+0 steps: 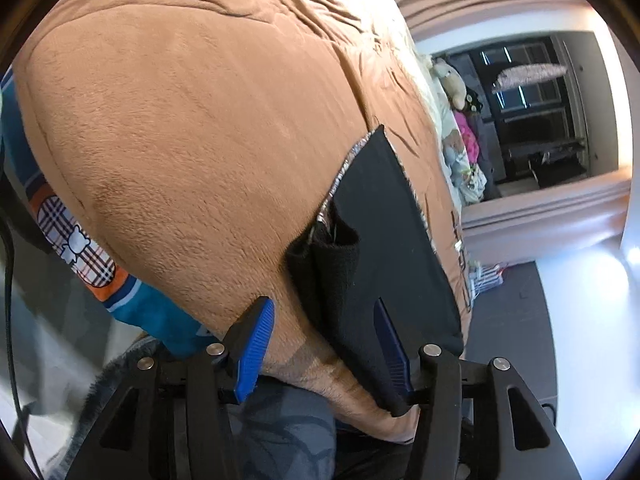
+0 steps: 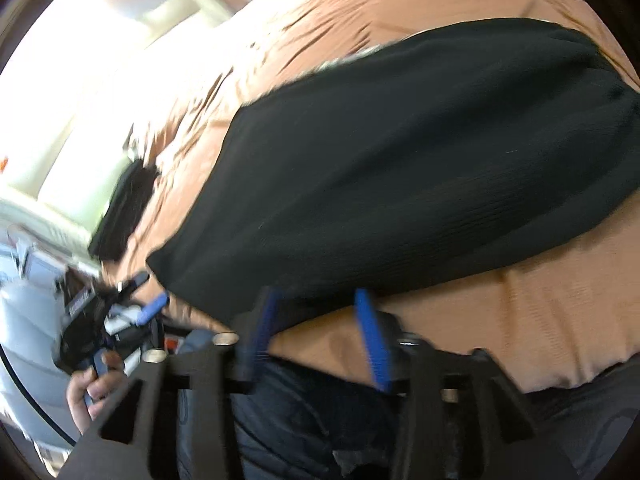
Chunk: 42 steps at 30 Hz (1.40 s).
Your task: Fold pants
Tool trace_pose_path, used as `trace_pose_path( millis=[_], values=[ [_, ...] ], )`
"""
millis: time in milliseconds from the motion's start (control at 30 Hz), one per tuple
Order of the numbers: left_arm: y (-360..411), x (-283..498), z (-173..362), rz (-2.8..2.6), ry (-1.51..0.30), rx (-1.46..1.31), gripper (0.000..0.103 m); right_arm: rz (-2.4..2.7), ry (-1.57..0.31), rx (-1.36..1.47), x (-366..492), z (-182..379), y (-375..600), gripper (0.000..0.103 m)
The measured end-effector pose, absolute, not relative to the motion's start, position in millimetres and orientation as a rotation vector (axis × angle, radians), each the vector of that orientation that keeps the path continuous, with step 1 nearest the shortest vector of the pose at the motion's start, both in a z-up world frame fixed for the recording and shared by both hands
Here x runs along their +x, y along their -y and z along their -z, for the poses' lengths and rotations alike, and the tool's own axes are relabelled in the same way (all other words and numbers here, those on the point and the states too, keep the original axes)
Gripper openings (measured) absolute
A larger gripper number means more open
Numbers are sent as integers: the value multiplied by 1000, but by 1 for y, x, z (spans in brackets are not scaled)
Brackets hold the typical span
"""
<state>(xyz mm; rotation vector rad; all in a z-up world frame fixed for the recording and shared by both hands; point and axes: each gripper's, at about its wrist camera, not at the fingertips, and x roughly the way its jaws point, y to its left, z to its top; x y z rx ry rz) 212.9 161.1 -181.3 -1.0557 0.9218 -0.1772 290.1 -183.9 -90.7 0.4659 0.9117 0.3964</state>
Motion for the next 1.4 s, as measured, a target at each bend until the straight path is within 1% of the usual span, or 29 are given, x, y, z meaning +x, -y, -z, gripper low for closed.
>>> trace_pose_path(
  millis=[300, 667, 733, 767, 800, 833, 933, 1233, 1267, 1333, 1367, 1400],
  values=[
    [-158, 229, 186, 165, -926, -1085, 54, -312, -847, 603, 284, 99, 249, 45],
    [-150, 238, 188, 153, -878, -1038, 53, -207, -774, 743, 268, 117, 312, 45],
    [-148, 235, 189, 171, -871, -1033, 53, -186, -764, 765, 266, 120, 320, 51],
    [-148, 234, 190, 176, -863, -1040, 53, -174, -758, 772, 263, 121, 324, 56],
    [-148, 232, 191, 173, -855, -1039, 50, -161, -751, 779, 263, 122, 328, 57],
    [-148, 232, 191, 166, -855, -1036, 45, -155, -746, 790, 260, 123, 335, 57],
    [-150, 235, 195, 152, -859, -1042, 36, -148, -740, 831, 259, 129, 343, 57],
    [-143, 246, 192, 128, -869, -1009, 36, -91, -702, 936, 258, 144, 355, 57],
    [-144, 247, 192, 125, -870, -1009, 34, -88, -700, 934, 258, 143, 354, 57],
    [-143, 248, 194, 117, -889, -1004, 13, -67, -698, 911, 259, 135, 354, 56],
    [-142, 249, 195, 126, -897, -1010, 12, -50, -701, 897, 259, 133, 355, 49],
    [-143, 248, 196, 127, -894, -1018, 10, -46, -711, 889, 258, 132, 355, 34]
  ],
)
